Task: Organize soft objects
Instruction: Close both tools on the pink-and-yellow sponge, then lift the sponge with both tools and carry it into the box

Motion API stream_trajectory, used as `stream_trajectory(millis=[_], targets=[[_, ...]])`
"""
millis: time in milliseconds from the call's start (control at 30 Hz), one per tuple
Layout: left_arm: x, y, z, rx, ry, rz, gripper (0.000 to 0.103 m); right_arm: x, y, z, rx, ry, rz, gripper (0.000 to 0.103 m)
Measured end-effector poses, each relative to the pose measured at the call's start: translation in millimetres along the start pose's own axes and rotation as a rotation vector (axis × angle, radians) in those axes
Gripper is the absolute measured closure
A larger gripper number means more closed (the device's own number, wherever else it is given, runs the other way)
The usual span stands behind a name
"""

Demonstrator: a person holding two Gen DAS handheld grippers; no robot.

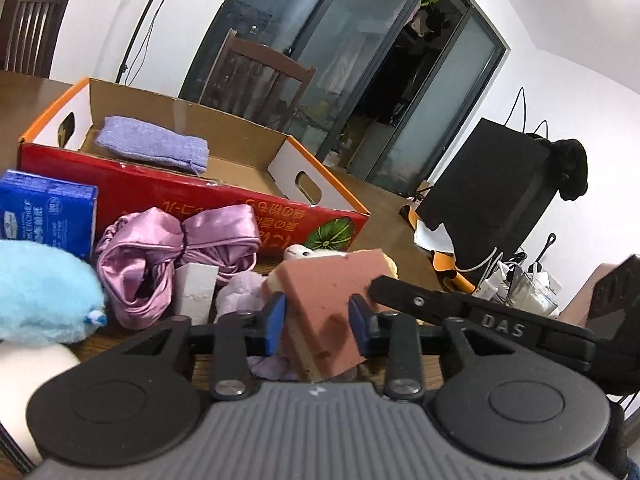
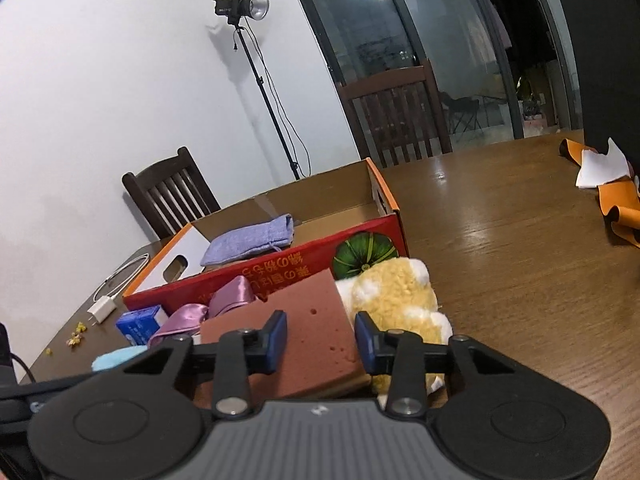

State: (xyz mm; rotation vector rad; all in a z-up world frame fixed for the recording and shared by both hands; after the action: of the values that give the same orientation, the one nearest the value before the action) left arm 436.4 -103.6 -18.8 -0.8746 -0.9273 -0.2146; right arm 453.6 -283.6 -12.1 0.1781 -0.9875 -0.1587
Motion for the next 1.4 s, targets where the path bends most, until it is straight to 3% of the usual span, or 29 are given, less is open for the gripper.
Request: stream_trajectory(millis=[167, 500, 733, 867, 1067, 1200, 1400], targets=[[-12.1, -16.9, 30.0, -0.02, 0.0, -0.004, 0.069, -15.6, 5.3, 32.5, 0.0, 0.009, -0.002, 0.07], [-62.8, -48.3, 94.9, -0.035, 0.042, -0.034, 0.069, -92.4, 21.2, 117.7, 0.001, 0.056, 0.01, 0.07], [-53.1, -57.4, 113.8, -0.066, 0.0, -0.069, 0.069, -92.2, 30.3, 139.7, 0.006, 0.015, -0.002, 0.07], [-16.7, -57.5, 108.3, -0.104, -0.045, -0.067, 0.069, -65.0, 39.1, 139.2, 0.004, -0.032, 0.017, 0.07], [77.5, -44.4, 67.5, -0.098, -0.124, -0.111, 0.069, 11.8, 55.9, 105.6, 0.018, -0.105, 0.086, 0.07], [143.8, -21.3, 25.8, -0.092, -0.144, -0.1, 0.069, 81.4, 64.1, 56.7, 0.036, -0.117, 0.106, 0.07], [213.4, 40.3, -53.1, -0.054, -0.111, -0.012, 0.069, 163.3, 60.6, -47.6, 0.035, -0.035, 0.067, 0.07]])
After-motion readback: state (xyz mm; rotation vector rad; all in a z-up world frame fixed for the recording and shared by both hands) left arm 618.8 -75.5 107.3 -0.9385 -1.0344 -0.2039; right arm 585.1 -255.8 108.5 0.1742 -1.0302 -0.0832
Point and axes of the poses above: each gripper's, at about its wrist camera, not at the fingertips, and z roughly against the way its jaws point, y to its left, x to its top, the point moved 9 cm from there along -z, roughly the way its jaws point, and after that the axes turned 15 degrees about -x, right-handed, at the moved point
